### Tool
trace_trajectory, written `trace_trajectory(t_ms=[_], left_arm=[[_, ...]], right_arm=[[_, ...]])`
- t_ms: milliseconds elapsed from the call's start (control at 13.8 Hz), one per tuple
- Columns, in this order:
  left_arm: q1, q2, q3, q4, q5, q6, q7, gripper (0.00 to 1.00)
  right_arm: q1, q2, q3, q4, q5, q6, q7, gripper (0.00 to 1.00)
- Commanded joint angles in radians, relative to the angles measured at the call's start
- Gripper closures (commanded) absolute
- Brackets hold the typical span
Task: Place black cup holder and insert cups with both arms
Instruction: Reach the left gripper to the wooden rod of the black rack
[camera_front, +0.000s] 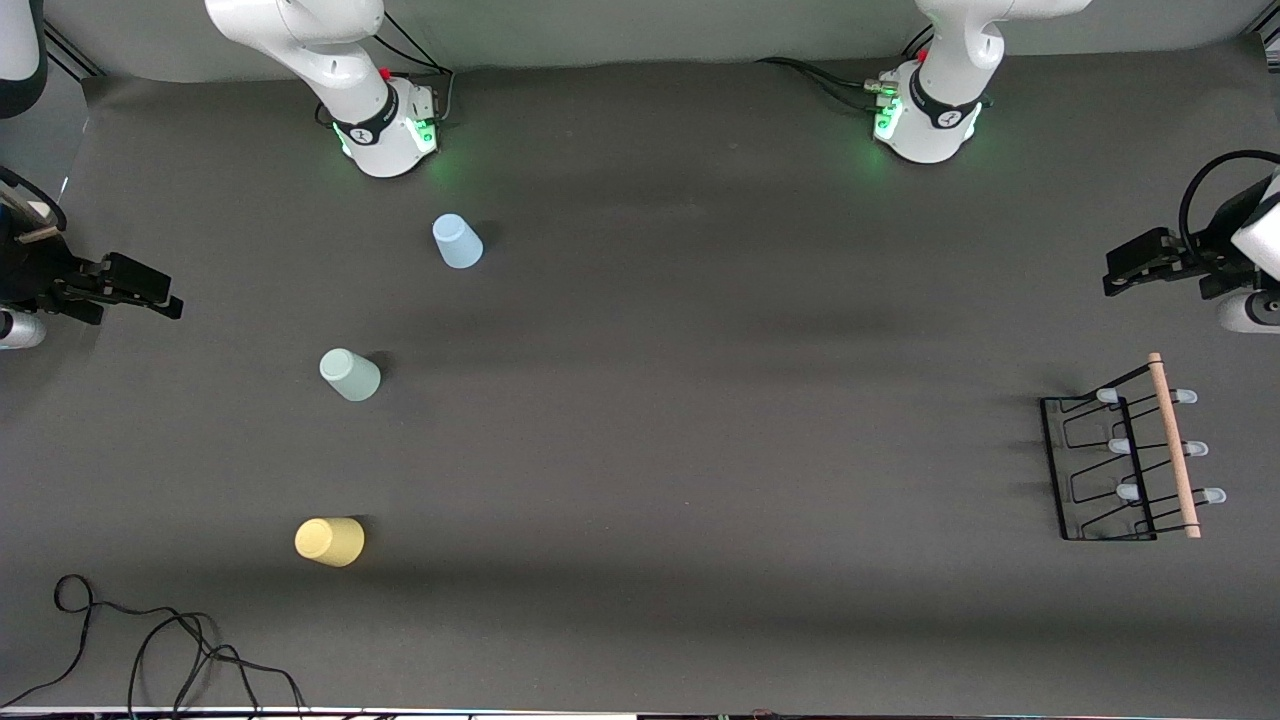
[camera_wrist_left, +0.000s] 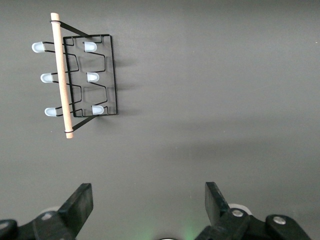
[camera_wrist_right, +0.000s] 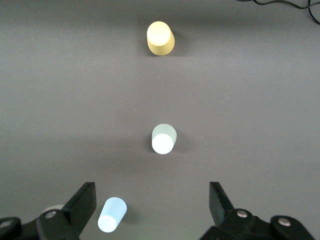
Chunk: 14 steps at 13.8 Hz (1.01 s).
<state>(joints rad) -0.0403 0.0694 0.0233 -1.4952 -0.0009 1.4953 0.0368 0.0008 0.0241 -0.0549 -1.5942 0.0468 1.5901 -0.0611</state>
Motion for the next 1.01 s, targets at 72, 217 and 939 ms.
trace_trajectory(t_ms=[72,217,939], left_arm=[[0.008,0.033,0.006,-0.014,-0.002,0.065,-0.009,0.0],[0.029,0.062,0.007,-0.016,0.012,0.094,-0.008,0.0],[0.232,0.349,0.006,-0.077,0.122,0.431,0.181,0.0]], right_arm=[[-0.012,-0.009,0.006,0.008,0.007,-0.015,-0.019,0.0],[-0.013,-0.013,0.004,0.008,0.004,-0.015,-0.019,0.0],[-0.019,-0.016,0.001,0.008,-0.013,-0.018,-0.017,0.0]])
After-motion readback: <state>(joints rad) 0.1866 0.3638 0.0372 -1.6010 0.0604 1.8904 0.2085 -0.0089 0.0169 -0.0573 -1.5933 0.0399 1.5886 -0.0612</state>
